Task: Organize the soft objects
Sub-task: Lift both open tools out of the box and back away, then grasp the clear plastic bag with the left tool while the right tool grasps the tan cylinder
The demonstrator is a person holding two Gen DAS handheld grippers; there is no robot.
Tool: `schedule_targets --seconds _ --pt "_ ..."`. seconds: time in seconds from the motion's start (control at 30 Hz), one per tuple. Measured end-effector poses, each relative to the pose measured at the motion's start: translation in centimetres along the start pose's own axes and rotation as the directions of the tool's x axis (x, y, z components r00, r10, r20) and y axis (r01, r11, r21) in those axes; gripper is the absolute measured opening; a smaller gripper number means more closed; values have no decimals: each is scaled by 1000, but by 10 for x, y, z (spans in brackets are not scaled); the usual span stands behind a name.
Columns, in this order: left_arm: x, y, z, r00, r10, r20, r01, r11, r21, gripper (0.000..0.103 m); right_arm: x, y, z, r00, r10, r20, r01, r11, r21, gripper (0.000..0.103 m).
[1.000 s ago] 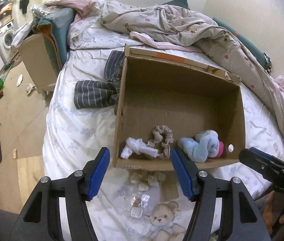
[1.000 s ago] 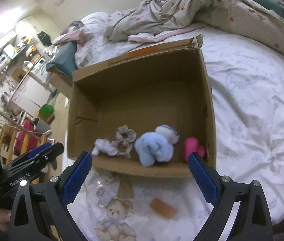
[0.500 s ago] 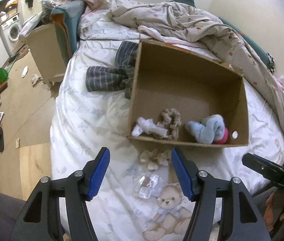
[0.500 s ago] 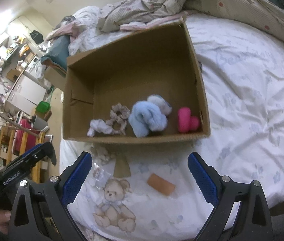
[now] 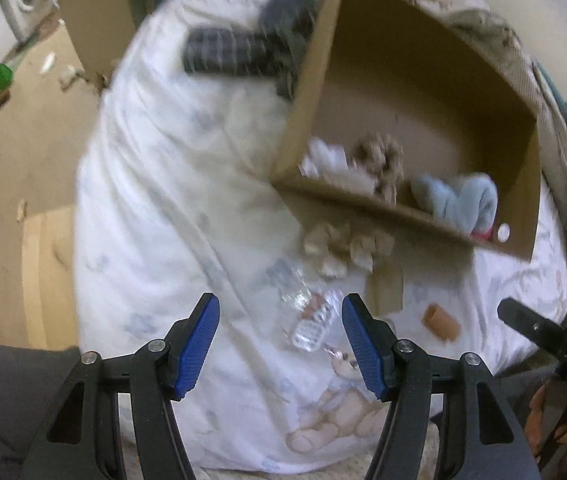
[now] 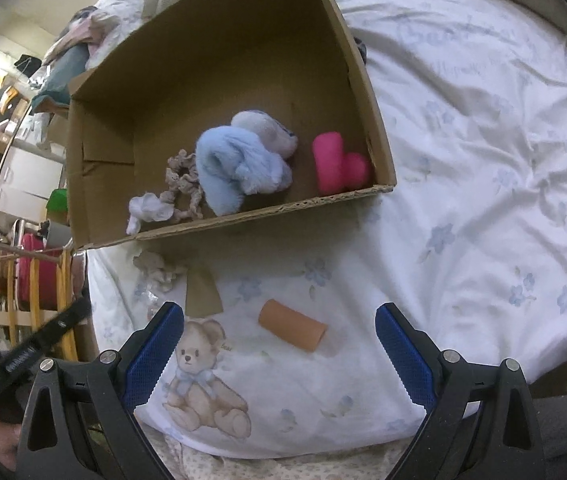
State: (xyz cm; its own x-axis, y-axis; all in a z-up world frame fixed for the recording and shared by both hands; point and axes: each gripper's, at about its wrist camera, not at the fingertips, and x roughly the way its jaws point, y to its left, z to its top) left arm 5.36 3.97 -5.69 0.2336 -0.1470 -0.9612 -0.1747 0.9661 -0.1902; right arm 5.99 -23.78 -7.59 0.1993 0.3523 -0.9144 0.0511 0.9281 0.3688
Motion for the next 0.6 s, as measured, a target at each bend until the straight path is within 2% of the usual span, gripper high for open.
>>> schedule_targets --seconds 0.1,0.3,0.4,0.53,0.6 --pt "18 -14 -3 999 5 -44 -3 999 39 61 3 1 0 1000 0 -12 0 1000 -1 103" --pt "52 -45 -6 993 81 -90 -63 981 184 61 3 0 1 1000 5 -15 -5 1000 0 103" --pt "62 -47 -10 987 126 -101 -104 974 201 61 4 0 0 1000 3 -22 -3 1000 0 103" --pt "67 -48 -13 985 128 -116 -102 973 205 59 5 -1 -1 1000 2 -28 -2 1000 -2 103" --pt "71 -50 -12 985 121 -121 -93 971 218 36 5 -2 -1 999 4 -33 -4 1000 1 103"
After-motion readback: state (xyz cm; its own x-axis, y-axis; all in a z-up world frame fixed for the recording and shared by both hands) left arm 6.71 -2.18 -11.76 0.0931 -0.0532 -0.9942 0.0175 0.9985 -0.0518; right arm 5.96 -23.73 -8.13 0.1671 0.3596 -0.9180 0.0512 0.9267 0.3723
